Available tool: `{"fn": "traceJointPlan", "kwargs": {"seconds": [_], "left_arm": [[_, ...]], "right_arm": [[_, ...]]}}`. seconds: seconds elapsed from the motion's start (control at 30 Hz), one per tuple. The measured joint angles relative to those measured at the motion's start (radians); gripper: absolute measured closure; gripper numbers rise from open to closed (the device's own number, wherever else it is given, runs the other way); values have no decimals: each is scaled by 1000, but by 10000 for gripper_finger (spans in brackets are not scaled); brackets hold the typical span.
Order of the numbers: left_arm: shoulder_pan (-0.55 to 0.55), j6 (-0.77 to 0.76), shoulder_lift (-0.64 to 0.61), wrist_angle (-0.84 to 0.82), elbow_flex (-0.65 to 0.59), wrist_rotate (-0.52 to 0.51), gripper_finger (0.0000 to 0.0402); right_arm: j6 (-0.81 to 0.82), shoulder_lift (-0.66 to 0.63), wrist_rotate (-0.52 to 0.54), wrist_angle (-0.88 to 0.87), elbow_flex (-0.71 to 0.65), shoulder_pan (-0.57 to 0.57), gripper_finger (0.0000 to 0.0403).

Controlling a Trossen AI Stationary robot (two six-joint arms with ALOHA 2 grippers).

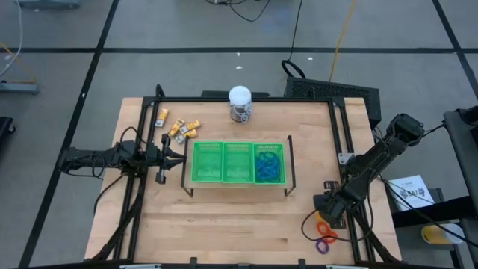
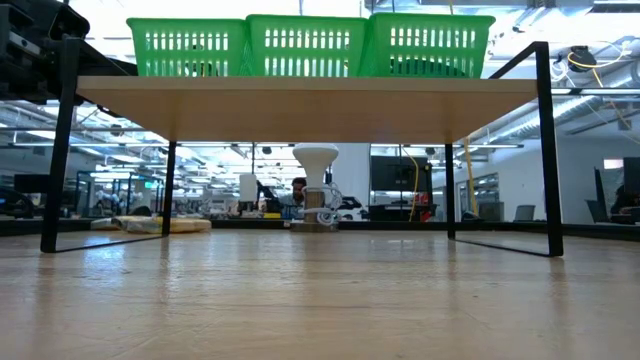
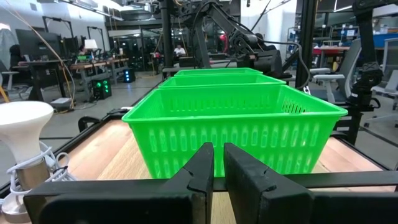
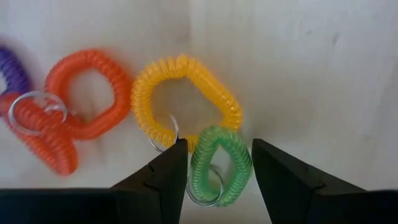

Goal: Pick & Place Office Desk Supplies
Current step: Put the yellow spring keychain into the center green bin on the shelf

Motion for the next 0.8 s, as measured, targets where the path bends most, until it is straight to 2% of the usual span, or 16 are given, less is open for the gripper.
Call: {"fn": "traceJointPlan", "kwargs": {"seconds": [0.7,0.8], "left_arm": [[0,0,0,0,0,0,357],[0,0,0,0,0,0,357]], "right_arm": [[-39,0,-46,24,0,-40,234],[-42,0,-93,20,0,-45,234]]}}
